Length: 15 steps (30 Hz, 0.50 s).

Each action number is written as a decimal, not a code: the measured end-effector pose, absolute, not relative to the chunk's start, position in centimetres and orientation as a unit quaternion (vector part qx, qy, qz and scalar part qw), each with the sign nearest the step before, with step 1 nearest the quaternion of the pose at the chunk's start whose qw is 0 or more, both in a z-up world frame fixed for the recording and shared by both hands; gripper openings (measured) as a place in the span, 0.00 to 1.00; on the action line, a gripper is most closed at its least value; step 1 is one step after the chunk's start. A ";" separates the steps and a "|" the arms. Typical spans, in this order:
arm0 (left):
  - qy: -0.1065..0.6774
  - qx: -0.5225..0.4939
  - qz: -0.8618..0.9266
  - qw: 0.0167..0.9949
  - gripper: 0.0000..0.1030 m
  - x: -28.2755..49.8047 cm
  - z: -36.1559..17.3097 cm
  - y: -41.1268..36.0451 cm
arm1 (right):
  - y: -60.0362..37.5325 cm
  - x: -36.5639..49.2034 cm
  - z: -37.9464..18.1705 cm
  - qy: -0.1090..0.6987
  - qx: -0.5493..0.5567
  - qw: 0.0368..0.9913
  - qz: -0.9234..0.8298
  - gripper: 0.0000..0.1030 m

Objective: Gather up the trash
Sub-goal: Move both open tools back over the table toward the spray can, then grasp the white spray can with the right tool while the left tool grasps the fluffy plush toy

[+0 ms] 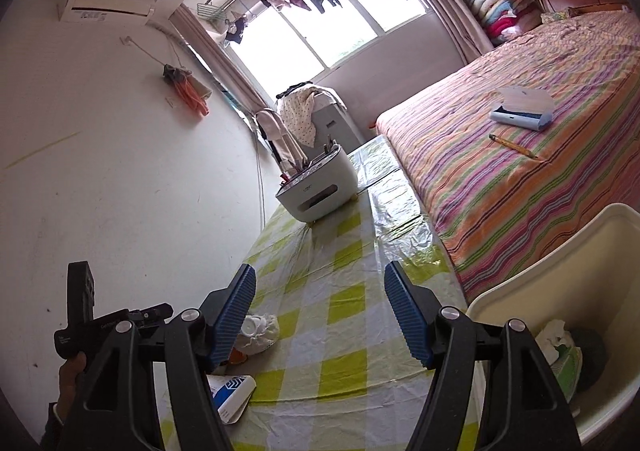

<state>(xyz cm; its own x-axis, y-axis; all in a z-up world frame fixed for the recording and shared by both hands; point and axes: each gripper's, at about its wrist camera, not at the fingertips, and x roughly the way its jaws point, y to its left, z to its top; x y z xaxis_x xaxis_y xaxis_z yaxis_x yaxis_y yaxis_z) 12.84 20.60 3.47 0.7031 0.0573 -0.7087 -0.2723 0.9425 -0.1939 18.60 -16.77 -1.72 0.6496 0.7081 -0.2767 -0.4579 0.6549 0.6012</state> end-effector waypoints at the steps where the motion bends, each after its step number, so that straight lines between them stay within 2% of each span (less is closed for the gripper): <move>1: 0.375 -0.150 0.096 0.910 0.82 12.6 3.4 21.3 | -15.6 18.6 -1.5 0.256 0.233 0.869 0.353 0.63; 8: 0.382 -0.220 0.112 0.891 0.82 10.7 2.5 25.7 | -5.8 17.6 -0.4 0.265 0.063 0.833 0.481 0.63; 15: 0.384 -0.257 0.128 0.878 0.82 9.1 1.8 28.3 | 2.9 16.9 -1.7 0.252 -0.120 0.793 0.541 0.63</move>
<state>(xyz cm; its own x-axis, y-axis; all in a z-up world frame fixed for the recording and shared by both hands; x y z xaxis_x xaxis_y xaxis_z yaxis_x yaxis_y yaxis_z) 9.05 28.28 1.82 0.6729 0.0277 -0.7393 -0.4223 0.8348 -0.3531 16.94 2.86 -1.66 0.2865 0.7984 -0.5295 -0.9192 0.3850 0.0831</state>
